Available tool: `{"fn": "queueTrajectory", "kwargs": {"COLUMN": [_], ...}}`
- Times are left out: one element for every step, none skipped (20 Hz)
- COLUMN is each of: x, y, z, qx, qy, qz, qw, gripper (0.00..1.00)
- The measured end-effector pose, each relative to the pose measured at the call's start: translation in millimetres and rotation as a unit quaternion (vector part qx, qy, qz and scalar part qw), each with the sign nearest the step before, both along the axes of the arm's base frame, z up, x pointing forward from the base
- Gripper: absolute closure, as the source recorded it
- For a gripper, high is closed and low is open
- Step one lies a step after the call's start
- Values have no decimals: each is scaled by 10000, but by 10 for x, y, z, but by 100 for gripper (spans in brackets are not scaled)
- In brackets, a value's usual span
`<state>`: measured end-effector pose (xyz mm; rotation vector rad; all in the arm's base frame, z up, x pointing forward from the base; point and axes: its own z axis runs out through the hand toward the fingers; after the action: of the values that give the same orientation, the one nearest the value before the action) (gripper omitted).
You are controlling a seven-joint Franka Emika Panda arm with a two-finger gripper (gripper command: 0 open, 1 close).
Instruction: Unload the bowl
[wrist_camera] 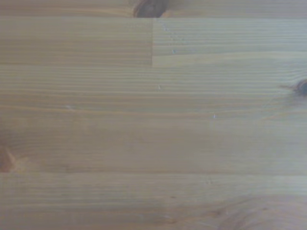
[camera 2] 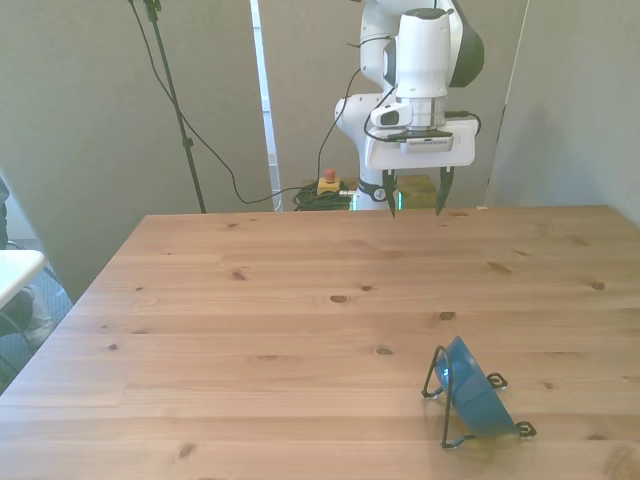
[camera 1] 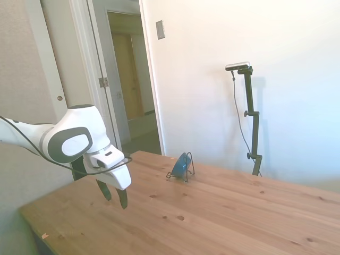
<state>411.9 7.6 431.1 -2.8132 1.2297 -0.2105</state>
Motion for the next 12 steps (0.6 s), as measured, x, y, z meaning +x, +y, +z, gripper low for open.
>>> {"fn": "queueTrajectory", "kwargs": {"x": [2,5,38,113,221,359,510,674,840,1014,1192,1357], "y": [-5,-34,-51,-53,-56,-56,-58,-57,-51,-40,-17,7], "z": [-3,-11,1,48,100,163,212,253,286,314,341,359], "qx": [10,65,76,76,68,51,13,-54,-130,-221,-320,-422], "qy": [3,13,-9,-69,-147,-234,-322,-401,-486,-577,-667,-743], "qz": [-1,14,-12,-37,-95,-174,-262,-350,-436,-526,-612,-693], "qw": [10000,10000,10000,9999,9998,9996,9991,9986,9978,9967,9954,9939], "gripper": [0,0,0,0,0,0,0,0,0,0,0,0]}}
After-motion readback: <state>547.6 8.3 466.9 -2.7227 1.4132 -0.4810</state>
